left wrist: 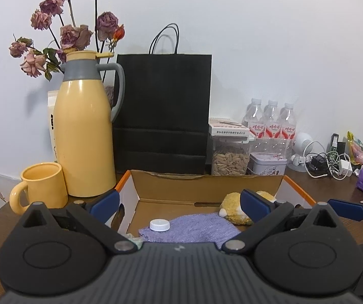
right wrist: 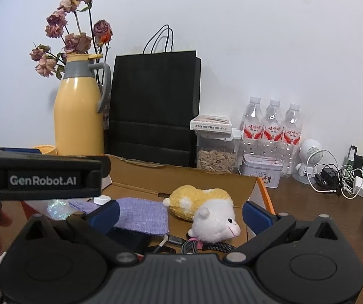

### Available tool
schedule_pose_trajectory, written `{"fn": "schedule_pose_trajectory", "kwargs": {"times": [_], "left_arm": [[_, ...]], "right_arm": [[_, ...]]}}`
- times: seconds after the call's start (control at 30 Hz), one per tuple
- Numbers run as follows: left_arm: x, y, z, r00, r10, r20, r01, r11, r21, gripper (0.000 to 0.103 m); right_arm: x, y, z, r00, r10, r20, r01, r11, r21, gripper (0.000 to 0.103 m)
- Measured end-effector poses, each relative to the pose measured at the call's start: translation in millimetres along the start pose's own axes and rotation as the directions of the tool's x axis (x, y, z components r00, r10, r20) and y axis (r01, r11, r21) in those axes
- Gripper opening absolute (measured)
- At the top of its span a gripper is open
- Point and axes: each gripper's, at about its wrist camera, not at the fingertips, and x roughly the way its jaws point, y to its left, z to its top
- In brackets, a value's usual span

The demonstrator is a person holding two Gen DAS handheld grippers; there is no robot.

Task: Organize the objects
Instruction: 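Move both tools back out of the box toward the table items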

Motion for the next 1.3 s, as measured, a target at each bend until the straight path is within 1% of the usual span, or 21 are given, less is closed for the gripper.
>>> {"fn": "schedule_pose_trajectory", "kwargs": {"times": [0.23,0.43,0.63,1.03,1.17,1.3], "left_arm": [[-22,2,4,1.000,-0.007,0.015,0.007,1.000,-0.001,0.103],[-38,5,0,1.000,-0.013,-0.003,0.013,1.000,0.015,0.103],[-54,15,-9,1.000,0.007,-0.028,-0.007,1.000,0.010,0.103],[-92,37,-32,0.993,0.042,-0.109,-0.037,0.998,0.046,0.103],[-105,44,-45,0.989,0.043,-0.141,-0.036,0.998,0.056,0.103],[-115,53,-56,0.984,0.048,-0.173,-0.041,0.998,0.046,0.103]], "right_arm": [[-17,-1,3,1.000,0.005,0.028,-0.005,1.000,-0.009,0.103],[-34,-5,2,0.999,-0.011,0.031,0.012,1.000,-0.027,0.103],[-57,-7,-5,1.000,-0.016,0.023,0.017,0.998,-0.053,0.103],[-101,-20,-42,0.998,-0.023,-0.064,0.019,0.997,-0.071,0.103],[-116,-28,-57,0.994,-0.022,-0.109,0.014,0.997,-0.078,0.103],[-127,-32,-74,0.988,-0.026,-0.153,0.013,0.996,-0.087,0.103]]}}
